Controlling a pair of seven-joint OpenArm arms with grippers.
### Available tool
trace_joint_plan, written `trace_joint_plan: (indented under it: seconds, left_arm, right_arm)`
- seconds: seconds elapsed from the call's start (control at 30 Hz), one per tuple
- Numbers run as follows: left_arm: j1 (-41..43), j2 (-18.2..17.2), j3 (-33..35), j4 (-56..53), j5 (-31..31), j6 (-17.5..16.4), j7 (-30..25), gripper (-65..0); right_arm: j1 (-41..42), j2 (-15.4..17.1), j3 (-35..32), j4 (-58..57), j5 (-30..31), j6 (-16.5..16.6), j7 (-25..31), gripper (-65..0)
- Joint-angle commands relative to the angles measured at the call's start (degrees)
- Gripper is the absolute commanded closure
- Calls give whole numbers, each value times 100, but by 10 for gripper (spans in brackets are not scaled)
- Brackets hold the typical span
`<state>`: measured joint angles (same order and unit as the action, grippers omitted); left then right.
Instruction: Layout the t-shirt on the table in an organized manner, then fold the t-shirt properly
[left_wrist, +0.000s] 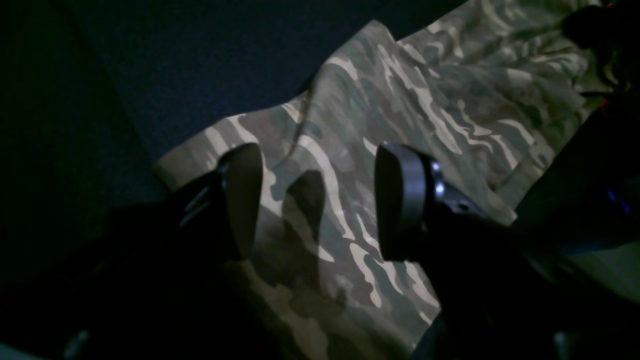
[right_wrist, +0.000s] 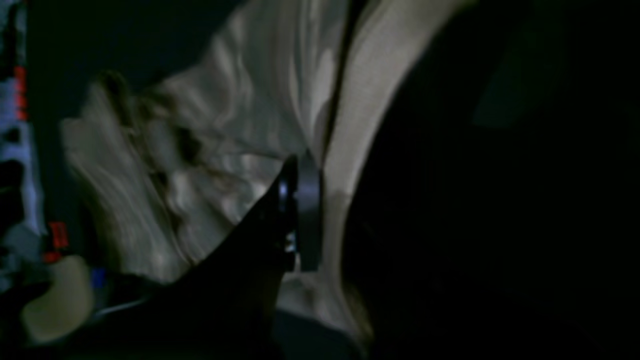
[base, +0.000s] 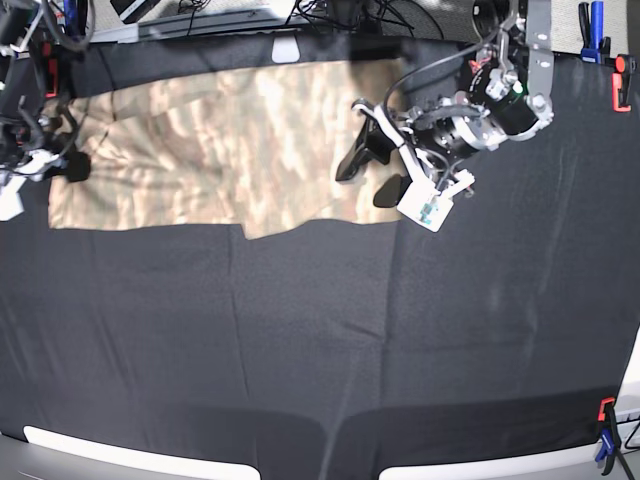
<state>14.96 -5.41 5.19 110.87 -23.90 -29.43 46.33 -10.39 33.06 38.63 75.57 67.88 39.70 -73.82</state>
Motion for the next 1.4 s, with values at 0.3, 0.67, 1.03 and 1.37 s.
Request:
trace_joint_plan:
  seconds: [0.3, 0.67, 1.03, 1.37]
  left_arm:
    - [-50, -68, 4, 111, -103, -35, -136, -330]
    - [-48, -111, -2, 306, -96, -35, 48, -330]
    - [247, -697, -1816, 341, -428, 22, 35, -330]
    - [702, -1019, -2999, 341, -1471, -181, 15, -330]
  right_arm:
    - [-1167, -1058, 39, 3484, 741, 30, 50, 0]
    - [-872, -2133, -1473, 4861, 76, -118, 81, 0]
    - [-643, -3067, -4002, 4852, -2170, -365, 1272, 0]
    - [-367, -3508, -5963, 4092, -4513, -1191, 2002, 0]
